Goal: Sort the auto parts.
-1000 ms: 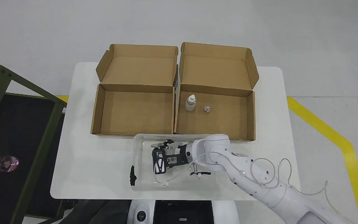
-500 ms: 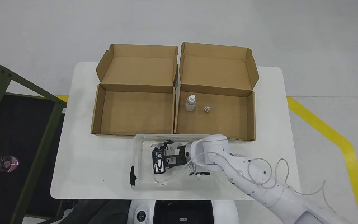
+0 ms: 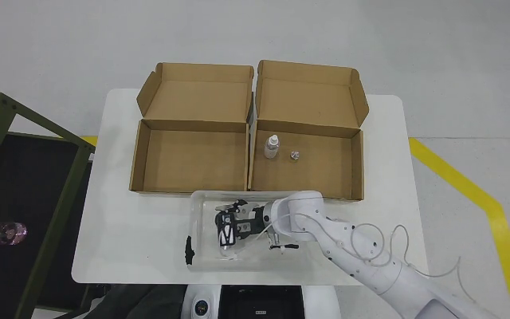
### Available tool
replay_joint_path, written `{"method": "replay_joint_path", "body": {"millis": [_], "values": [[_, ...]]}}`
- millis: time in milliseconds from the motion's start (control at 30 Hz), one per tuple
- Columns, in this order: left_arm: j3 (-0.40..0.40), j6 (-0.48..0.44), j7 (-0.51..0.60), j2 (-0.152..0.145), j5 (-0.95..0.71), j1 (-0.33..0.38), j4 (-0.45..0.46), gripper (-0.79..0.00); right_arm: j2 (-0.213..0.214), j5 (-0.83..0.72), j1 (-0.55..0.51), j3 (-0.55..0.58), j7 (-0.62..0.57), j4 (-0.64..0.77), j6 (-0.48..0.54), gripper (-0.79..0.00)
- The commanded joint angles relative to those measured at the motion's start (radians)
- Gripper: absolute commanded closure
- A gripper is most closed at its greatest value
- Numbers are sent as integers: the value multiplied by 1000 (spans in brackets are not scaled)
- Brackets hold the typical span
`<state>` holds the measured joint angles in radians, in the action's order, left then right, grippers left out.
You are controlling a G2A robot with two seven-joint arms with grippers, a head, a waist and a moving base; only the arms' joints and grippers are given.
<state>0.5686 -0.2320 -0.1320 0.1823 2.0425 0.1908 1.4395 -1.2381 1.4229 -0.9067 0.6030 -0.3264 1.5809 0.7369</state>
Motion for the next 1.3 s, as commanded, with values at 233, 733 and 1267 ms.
{"method": "replay_joint_path", "body": {"millis": [233,733,1267], "values": [[0,0,0,0,0,0,0,-785,-2,-21,-9,20,19,7,7,0],[0,0,0,0,0,0,0,-785,3,-86,-14,101,45,105,16,0],[0,0,0,0,0,0,0,-785,-2,-97,18,156,56,165,-3,0]]}}
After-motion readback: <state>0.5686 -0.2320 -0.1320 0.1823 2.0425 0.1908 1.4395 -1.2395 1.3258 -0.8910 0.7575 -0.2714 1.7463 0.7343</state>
